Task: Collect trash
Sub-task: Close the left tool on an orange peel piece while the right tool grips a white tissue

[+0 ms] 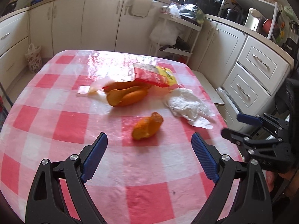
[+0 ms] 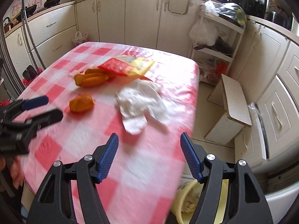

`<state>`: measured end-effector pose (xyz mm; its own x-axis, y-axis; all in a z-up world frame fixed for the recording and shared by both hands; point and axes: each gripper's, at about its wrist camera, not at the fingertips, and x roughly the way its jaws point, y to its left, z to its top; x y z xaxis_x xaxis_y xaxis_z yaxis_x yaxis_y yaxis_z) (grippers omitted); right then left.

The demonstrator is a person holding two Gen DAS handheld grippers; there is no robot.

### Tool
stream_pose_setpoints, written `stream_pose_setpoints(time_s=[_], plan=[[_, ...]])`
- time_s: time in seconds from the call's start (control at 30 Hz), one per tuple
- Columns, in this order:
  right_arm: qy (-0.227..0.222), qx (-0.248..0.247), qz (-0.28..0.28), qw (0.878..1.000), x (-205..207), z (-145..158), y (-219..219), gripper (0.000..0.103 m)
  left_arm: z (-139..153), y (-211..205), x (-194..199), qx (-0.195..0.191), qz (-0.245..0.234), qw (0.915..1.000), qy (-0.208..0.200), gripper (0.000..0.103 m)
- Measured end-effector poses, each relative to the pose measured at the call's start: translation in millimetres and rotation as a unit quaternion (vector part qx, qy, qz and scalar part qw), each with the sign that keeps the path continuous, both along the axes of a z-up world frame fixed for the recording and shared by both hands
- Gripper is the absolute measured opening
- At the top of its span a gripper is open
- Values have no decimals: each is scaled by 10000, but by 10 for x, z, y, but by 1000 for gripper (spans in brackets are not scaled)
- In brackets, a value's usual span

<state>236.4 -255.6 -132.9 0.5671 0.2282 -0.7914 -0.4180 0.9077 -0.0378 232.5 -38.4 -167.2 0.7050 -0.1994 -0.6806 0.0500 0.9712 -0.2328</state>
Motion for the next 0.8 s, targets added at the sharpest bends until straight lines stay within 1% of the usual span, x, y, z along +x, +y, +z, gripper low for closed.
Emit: stream_pose_setpoints(time_s=[0.23,0.43,0.53,0.6,0.63,0.67,0.7,0.73,0.77,0.8], plan=[[156,94,-163,9997,326,-79,272,66,-4,124,81,36,-55,10000,50,88],[282,53,-128,9995,509,-181,446,66,-48,144,241,140,-258,9995,148,88],[467,14,-160,9988,607,-274,502,64,-72,148,325,145,-335,9992,189,88],[613,31,-200,9979,651,-326,509,48,-94,147,385,136,-399,9989,210,88],[672,38,-202,9975,658,-343,509,47,-104,136,417,131,-434,9987,213,88],[669,51,-190,9976,652,-340,501,43,-115,122,455,124,-481,9985,221,88],[675,59,-177,9975,646,-336,498,37,-120,102,485,127,-516,9983,226,88],[687,76,-161,9975,635,-331,485,33,-120,82,506,148,-551,9981,217,88],[700,87,-149,9974,626,-326,469,27,-119,52,530,192,-585,9979,202,88],[734,118,-122,9972,609,-319,445,23,-126,5,561,261,-647,9973,210,84]])
